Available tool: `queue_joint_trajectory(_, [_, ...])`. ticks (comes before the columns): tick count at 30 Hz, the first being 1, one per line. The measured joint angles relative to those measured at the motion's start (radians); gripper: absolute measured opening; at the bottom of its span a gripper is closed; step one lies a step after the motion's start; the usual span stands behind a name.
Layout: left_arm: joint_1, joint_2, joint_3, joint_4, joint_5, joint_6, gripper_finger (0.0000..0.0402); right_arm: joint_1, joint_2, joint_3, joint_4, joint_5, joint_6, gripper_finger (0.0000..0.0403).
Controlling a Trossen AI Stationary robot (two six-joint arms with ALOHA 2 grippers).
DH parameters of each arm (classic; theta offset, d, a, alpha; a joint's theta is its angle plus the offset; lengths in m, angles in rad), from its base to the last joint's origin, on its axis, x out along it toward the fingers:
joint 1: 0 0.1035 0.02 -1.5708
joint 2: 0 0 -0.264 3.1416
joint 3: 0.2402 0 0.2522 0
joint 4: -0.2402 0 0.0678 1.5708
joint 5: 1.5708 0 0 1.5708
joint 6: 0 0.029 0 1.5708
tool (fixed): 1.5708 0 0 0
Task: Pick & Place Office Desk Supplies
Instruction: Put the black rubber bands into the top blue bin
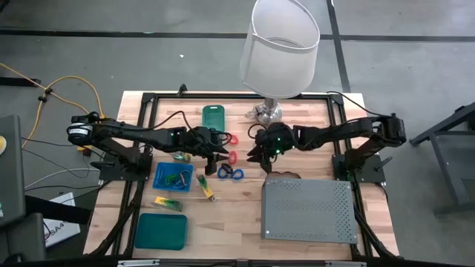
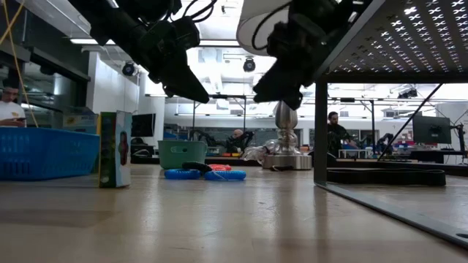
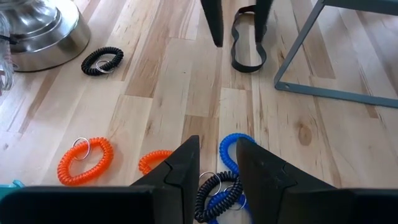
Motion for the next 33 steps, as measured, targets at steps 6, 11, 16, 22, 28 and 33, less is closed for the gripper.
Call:
queue_joint_trajectory(6, [0.000, 0.000, 0.000, 0.003, 0.000, -0.001, 0.0101, -0.063, -0.012, 0.000, -0.130, -0.137, -0.072, 0.0110])
queue_joint_trajectory(11, [0.000, 0.000, 0.000, 0.003, 0.000, 0.001, 0.0101, -0.074, -0.017, 0.000, -0.248, -0.145, -0.201, 0.0110])
queue_joint_trajectory(16, [0.000, 0.000, 0.000, 0.003, 0.000, 0.001, 0.0101, -0.070, -0.041, 0.000, -0.361, -0.163, -0.280, 0.0110])
queue_joint_trajectory(22, [0.000, 0.000, 0.000, 0.004, 0.000, 0.001, 0.0101, -0.071, -0.056, -0.002, -0.469, -0.159, -0.395, 0.0110])
queue_joint_trajectory(28, [0.000, 0.000, 0.000, 0.005, 0.001, 0.001, 0.0101, -0.092, -0.062, 0.000, -0.477, -0.164, -0.350, 0.0110])
queue_joint_trajectory(33, [0.000, 0.000, 0.000, 0.005, 0.000, 0.001, 0.0101, -0.121, -0.072, 0.000, -0.501, -0.160, -0.114, 0.0110])
